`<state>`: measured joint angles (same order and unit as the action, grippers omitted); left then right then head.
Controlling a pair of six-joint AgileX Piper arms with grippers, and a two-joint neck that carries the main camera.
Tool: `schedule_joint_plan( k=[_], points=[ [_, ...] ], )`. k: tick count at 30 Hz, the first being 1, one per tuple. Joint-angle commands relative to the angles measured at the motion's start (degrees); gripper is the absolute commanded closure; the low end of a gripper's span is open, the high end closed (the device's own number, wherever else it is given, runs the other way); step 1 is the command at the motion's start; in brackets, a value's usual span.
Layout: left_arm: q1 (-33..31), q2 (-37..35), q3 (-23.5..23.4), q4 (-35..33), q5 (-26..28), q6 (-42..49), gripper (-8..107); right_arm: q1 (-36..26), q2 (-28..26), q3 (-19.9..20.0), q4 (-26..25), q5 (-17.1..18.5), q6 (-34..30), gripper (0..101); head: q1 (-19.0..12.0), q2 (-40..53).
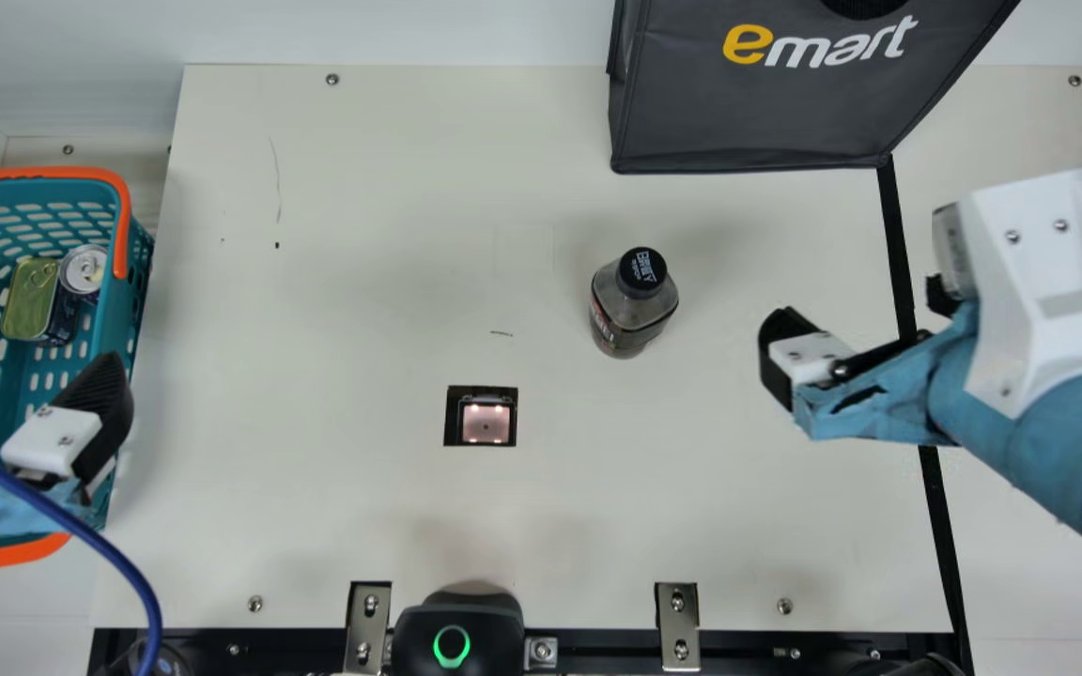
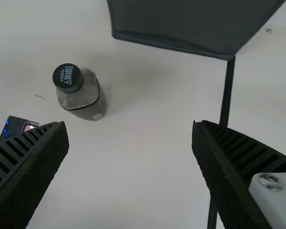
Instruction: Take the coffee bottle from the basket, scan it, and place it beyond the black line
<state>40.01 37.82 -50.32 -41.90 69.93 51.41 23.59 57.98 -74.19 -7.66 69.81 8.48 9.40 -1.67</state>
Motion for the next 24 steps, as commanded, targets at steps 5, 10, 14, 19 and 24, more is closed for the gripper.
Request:
schedule_joint_plan(
  k=[5, 10, 14, 19, 24],
  points=[
    [0.00, 0.00, 0.00, 0.00, 0.00, 0.00, 9, 4.17, 2.76, -1.28, -0.48, 0.09, 1.74, 10, -1.48, 0.09],
    [0.00, 0.00, 0.00, 0.00, 0.00, 0.00, 9, 6.43, 4.88, -2.71, -0.35, 0.09, 2.51, 10, -1.48, 0.09],
    [0.00, 0.00, 0.00, 0.00, 0.00, 0.00, 9, 7.40, 6.48, -2.93, 0.16, -1.07, 2.59, 10, -1.48, 0.09],
    [0.00, 0.00, 0.00, 0.00, 0.00, 0.00, 9, 7.66, 8.08, -2.23, 0.96, -3.31, 2.02, 10, -1.48, 0.09],
    [0.00, 0.00, 0.00, 0.00, 0.00, 0.00, 9, 7.50, 9.30, -0.80, 1.80, -5.84, 1.48, 10, -1.48, 0.09]
  ],
)
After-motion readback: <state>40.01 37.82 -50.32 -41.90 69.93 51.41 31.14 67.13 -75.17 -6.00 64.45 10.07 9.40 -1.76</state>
